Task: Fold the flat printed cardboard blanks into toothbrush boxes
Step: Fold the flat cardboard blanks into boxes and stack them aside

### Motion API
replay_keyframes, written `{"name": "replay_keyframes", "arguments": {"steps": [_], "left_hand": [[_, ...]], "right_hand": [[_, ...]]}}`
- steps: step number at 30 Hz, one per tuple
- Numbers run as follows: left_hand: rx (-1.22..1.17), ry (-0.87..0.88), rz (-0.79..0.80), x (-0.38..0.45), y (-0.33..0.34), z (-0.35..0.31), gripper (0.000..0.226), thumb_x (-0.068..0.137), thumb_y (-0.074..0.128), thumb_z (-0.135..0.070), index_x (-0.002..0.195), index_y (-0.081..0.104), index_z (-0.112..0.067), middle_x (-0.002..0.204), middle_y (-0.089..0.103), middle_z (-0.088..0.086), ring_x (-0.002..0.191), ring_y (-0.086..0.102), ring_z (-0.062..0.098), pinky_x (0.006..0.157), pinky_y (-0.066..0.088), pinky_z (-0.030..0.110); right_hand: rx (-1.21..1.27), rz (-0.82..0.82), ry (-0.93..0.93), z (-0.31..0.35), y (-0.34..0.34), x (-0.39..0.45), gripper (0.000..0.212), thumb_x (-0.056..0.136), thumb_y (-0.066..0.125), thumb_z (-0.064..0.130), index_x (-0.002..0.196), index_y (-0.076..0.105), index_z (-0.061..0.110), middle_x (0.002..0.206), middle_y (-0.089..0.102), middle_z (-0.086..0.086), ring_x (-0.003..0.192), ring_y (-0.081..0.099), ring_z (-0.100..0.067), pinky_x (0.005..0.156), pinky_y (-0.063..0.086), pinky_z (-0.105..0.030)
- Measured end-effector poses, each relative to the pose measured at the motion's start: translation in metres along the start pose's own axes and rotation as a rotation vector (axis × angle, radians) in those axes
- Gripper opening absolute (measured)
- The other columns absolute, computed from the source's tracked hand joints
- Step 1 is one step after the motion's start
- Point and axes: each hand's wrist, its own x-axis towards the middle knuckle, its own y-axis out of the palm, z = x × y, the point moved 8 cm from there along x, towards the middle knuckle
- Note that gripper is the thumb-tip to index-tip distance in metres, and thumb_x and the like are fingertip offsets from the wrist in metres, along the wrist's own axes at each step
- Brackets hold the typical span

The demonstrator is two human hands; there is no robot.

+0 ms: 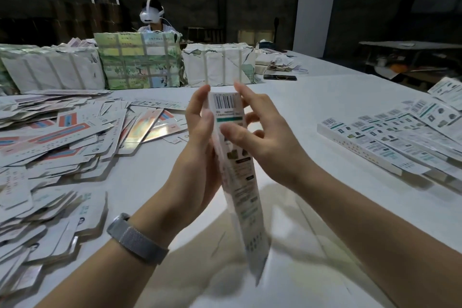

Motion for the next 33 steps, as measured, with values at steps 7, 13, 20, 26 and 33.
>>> {"name": "replay_keyframes", "arguments": {"steps": [7, 13, 20, 26, 33], "left_hand": [[0.389, 0.044, -0.027, 0.012, -0.011, 0.018, 0.063, 0.087, 0.055, -0.062, 0.136, 0.016, -0.075, 0.156, 0.033, -0.018, 0.125, 0.056, 0.001, 0.101, 0.050, 0.034], [0.728, -0.090, 0.005, 0.005, -0.023, 0.025, 0.044, 0.084, 0.043, -0.076, 0.126, 0.032, -0.076, 0.127, 0.047, -0.047, 0.124, 0.037, -0.025, 0.104, 0.035, 0.025], [0.676, -0.176, -0.177, 0.002, -0.048, 0.020, 0.043, 0.068, 0.045, -0.071, 0.100, 0.067, -0.052, 0.111, 0.066, -0.026, 0.100, 0.057, -0.015, 0.089, 0.049, 0.038], [0.723, -0.185, -0.184, 0.004, -0.055, 0.020, 0.043, 0.068, 0.045, -0.072, 0.097, 0.068, -0.052, 0.105, 0.067, -0.028, 0.100, 0.058, -0.015, 0.087, 0.050, 0.041], [0.958, -0.175, -0.161, -0.001, -0.055, 0.015, 0.044, 0.075, 0.039, -0.071, 0.104, 0.064, -0.049, 0.109, 0.066, -0.022, 0.111, 0.058, 0.006, 0.099, 0.047, 0.053]], "right_hand": [[0.253, 0.011, 0.278, -0.020, -0.006, 0.003, 0.077, 0.068, 0.070, 0.040, 0.141, 0.046, 0.033, 0.107, 0.061, 0.000, 0.094, 0.068, -0.011, 0.075, 0.054, -0.025], [0.144, -0.107, 0.403, -0.042, -0.053, 0.018, 0.049, 0.067, 0.068, 0.033, 0.116, 0.065, 0.026, 0.084, 0.070, 0.003, 0.063, 0.067, -0.004, 0.053, 0.052, -0.026], [-0.783, 0.019, 0.625, -0.119, -0.106, 0.008, 0.040, 0.078, 0.068, 0.031, 0.116, 0.069, 0.019, 0.122, 0.059, -0.007, 0.116, 0.051, -0.031, 0.094, 0.048, -0.038], [-0.889, -0.174, 0.736, -0.141, -0.162, 0.000, 0.033, 0.085, 0.056, 0.021, 0.117, 0.064, 0.020, 0.126, 0.056, -0.006, 0.120, 0.047, -0.032, 0.099, 0.044, -0.044], [-0.889, -0.278, 0.673, -0.140, -0.165, 0.000, 0.031, 0.089, 0.054, 0.014, 0.118, 0.062, 0.023, 0.124, 0.057, -0.003, 0.120, 0.050, -0.028, 0.092, 0.045, -0.038]]}}
